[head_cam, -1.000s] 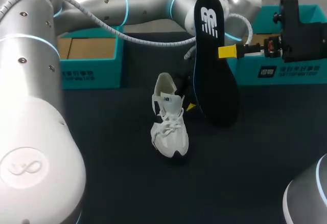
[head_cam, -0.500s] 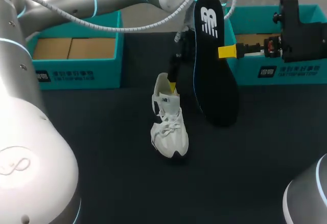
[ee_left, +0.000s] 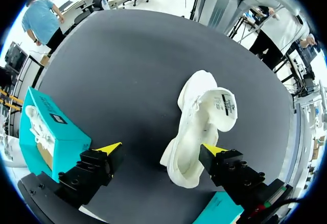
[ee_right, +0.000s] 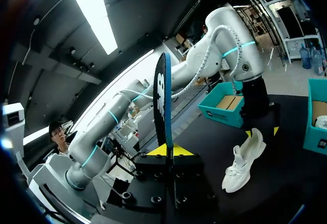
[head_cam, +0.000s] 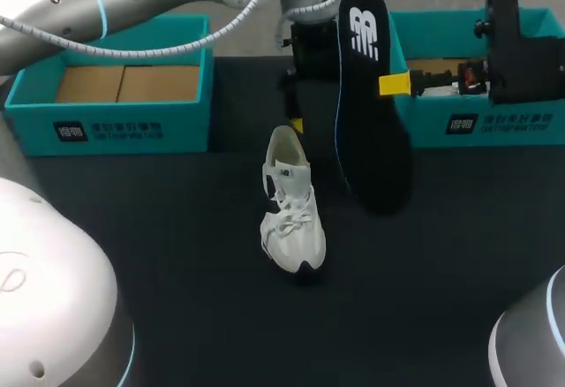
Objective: Take the shoe out of the shoebox, open the shoe tongue, remove and reinsert the insole, then place the shoe into the shoebox
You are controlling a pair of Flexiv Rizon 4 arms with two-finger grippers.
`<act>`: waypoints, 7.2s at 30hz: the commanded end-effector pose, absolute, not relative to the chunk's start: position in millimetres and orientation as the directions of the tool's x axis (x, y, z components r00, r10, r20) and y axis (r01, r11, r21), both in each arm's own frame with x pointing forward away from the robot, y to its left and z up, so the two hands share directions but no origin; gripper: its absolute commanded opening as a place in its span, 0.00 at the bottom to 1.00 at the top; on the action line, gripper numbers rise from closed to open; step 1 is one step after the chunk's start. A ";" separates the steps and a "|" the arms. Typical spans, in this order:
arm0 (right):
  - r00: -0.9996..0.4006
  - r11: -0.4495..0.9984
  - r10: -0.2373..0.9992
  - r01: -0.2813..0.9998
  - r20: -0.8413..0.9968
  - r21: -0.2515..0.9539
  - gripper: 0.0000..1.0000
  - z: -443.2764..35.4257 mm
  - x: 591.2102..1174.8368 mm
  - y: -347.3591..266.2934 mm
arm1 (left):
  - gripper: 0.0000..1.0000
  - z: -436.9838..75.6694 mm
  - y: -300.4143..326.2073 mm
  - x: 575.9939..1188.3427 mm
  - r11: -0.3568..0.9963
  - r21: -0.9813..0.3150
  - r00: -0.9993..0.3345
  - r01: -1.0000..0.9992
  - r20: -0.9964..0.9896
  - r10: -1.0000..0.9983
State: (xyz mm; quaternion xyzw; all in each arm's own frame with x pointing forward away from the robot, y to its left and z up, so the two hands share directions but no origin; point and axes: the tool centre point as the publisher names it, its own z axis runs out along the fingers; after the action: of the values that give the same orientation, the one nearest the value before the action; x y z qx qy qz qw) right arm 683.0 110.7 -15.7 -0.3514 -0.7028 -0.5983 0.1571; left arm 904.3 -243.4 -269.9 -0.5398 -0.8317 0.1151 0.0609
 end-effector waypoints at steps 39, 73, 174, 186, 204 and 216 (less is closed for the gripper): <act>-0.581 -0.064 0.308 0.778 0.754 0.625 0.00 18.0 773.0 103.8 | 1.00 -167.1 -204.1 939.2 0.130 -0.219 -0.250 0.967 -0.721 0.646; 0.061 -0.199 0.151 0.979 0.987 -0.030 0.00 -53.3 928.1 84.0 | 1.00 -84.3 -218.4 929.5 0.027 0.075 0.067 0.997 -0.973 0.219; -0.045 -0.162 0.172 0.984 0.984 0.073 1.00 -51.6 902.1 73.5 | 0.00 -84.2 -248.2 968.2 0.044 0.058 0.058 0.997 -0.998 0.021; -0.045 -0.162 0.172 0.984 0.984 0.073 1.00 -51.6 902.1 73.5 | 0.00 -84.1 -249.5 969.9 0.032 0.030 0.029 0.999 -0.999 0.038; -0.045 -0.162 0.172 0.984 0.984 0.073 1.00 -51.6 902.1 73.5 | 0.00 -84.1 -249.5 969.9 0.032 0.030 0.029 0.999 -0.999 0.038; -0.055 -0.147 0.154 0.986 0.987 0.078 1.00 -51.5 898.4 72.6 | 0.00 -84.1 -249.5 969.9 0.032 0.030 0.029 0.999 -0.999 0.038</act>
State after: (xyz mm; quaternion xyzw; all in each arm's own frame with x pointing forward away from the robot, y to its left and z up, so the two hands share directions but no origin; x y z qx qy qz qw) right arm 900.5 73.1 -50.9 -0.5638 -0.5114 -0.5114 0.3989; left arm 969.1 -249.4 -84.0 -0.5075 -0.5105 0.4748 -0.5063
